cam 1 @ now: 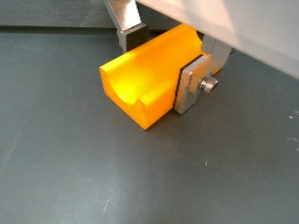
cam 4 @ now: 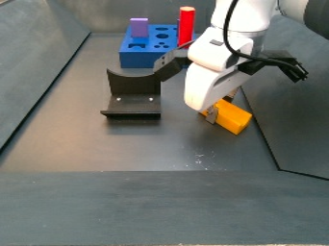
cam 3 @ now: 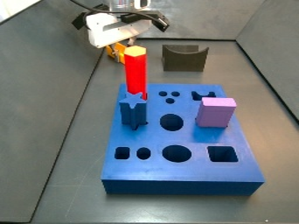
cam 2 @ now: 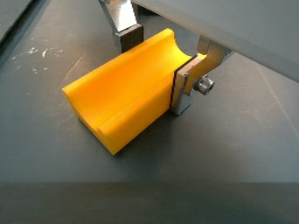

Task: Pick up the arch object. Move up. Place the arch object on the fixture. Regrasp the arch object. Move to above the board. Insert the arch object.
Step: Pick up the arch object, then move up.

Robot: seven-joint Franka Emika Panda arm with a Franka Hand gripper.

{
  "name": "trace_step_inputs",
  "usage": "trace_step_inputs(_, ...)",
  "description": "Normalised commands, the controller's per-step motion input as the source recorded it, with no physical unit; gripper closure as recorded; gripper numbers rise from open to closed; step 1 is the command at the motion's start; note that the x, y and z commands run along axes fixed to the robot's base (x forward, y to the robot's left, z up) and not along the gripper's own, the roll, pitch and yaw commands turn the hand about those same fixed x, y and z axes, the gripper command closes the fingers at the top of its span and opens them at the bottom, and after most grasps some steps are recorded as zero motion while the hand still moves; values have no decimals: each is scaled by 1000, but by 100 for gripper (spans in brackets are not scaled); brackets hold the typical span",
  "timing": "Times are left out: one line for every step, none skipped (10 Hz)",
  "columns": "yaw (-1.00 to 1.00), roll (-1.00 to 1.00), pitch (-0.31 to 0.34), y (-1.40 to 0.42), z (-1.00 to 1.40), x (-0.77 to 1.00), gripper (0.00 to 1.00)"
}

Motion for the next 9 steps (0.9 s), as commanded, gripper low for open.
trace_step_inputs(0,0,0,0,0,0,100)
trace_step_inputs(0,0,0,0,0,0,100)
trace_step_inputs(0,0,0,0,0,0,100)
trace_step_inputs(0,0,0,0,0,0,100)
trace_step_inputs(0,0,0,0,0,0,100)
trace_step_inputs(0,0,0,0,0,0,100)
trace_step_inputs(0,0,0,0,0,0,100)
trace_step_inputs(0,0,0,0,833,0,100)
trace_step_inputs(33,-7,23,-61,791,-23,100)
